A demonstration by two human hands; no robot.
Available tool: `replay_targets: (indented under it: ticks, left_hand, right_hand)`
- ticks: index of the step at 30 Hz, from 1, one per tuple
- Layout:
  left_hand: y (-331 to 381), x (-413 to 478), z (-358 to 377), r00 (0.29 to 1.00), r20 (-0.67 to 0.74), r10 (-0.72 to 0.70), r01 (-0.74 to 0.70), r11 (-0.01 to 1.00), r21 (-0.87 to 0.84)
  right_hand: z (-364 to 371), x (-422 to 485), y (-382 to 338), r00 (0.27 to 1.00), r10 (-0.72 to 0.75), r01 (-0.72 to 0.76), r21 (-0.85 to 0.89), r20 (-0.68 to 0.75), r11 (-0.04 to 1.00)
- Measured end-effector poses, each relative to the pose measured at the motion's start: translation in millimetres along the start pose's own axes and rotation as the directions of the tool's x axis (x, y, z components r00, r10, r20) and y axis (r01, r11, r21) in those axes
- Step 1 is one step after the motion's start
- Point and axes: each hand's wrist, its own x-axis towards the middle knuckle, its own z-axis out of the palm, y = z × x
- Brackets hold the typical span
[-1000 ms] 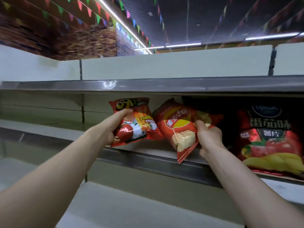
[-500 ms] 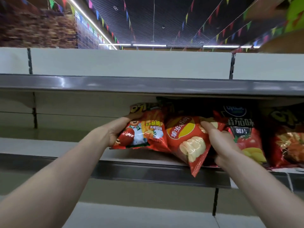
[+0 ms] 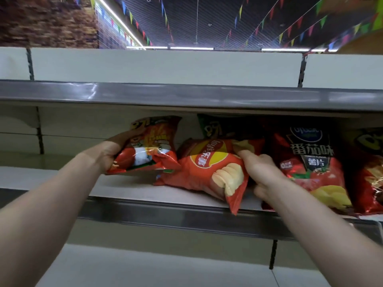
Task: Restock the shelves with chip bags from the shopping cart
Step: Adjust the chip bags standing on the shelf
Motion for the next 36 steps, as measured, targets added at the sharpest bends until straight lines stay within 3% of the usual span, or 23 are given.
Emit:
replay_targets:
  ticks: [2, 6, 12, 15, 17, 19, 22, 25, 29, 32, 36]
  left_hand:
    - [2.6, -7.0, -15.1, 0.998, 0.052, -0.025, 0.027, 0.999, -0.035]
    - [12.0, -19.4, -15.6, 0.998, 0.000, -0.065, 0.065, 0.997, -0.042]
    - [14.0, -18.3, 20.1, 0.997, 0.030, -0.078, 0.077, 0.997, 0.006]
    - [18.1, -17.6, 38.6, 0.996, 0.040, -0.076, 0.076, 0.997, -0.016]
    - [14.6, -15.6, 59.2, 0.996, 0.050, -0.080, 0.082, 0.996, -0.040]
    - [3.1, -12.0, 86.8, 0.995, 0.060, -0.077, 0.082, 0.991, -0.101]
    - [-20.9, -5.0, 125.3, 0.996, 0.037, -0.085, 0.092, 0.957, -0.275]
    - [-38.7, 5.0, 144.1, 0.996, 0.006, -0.094, 0.089, 0.918, -0.386]
    - [-43.1, -0.9, 139.9, 0.996, 0.026, -0.082, 0.085, 0.931, -0.355]
    - [-33.0, -0.7, 105.7, 0.998, -0.044, -0.046, 0.029, 0.941, -0.337]
    - [-24.2, -0.5, 45.1, 0.997, 0.024, -0.075, 0.079, 0.942, -0.325]
  right_hand:
    - [29.9, 12.8, 11.3, 0.997, 0.068, -0.070, 0.049, 0.034, 0.996]
    - [92.1, 34.2, 30.6, 0.971, 0.180, -0.189, 0.050, 0.156, 0.981]
    - [109.1, 24.3, 26.1, 0.895, 0.142, -0.125, -0.067, 0.422, 0.990]
    - [74.6, 21.1, 21.0, 0.967, 0.013, 0.035, -0.184, 0.255, 0.982]
    - [51.7, 13.8, 18.6, 0.986, -0.035, 0.018, 0.108, 0.162, 0.994]
    - [33.4, 5.9, 19.1, 0.972, -0.044, -0.070, 0.460, 0.233, 0.885]
    - [22.1, -6.9, 19.3, 0.951, -0.068, -0.151, 0.643, 0.303, 0.751]
    - [27.2, -7.2, 23.6, 0.975, -0.026, -0.106, 0.567, 0.220, 0.817]
    - [24.8, -1.3, 23.9, 0.992, 0.057, -0.101, 0.438, 0.112, 0.893]
    - [11.9, -0.6, 18.7, 0.978, 0.092, -0.152, 0.336, 0.187, 0.930]
    - [-12.5, 1.4, 6.6, 0.899, 0.198, -0.275, 0.152, 0.390, 0.950]
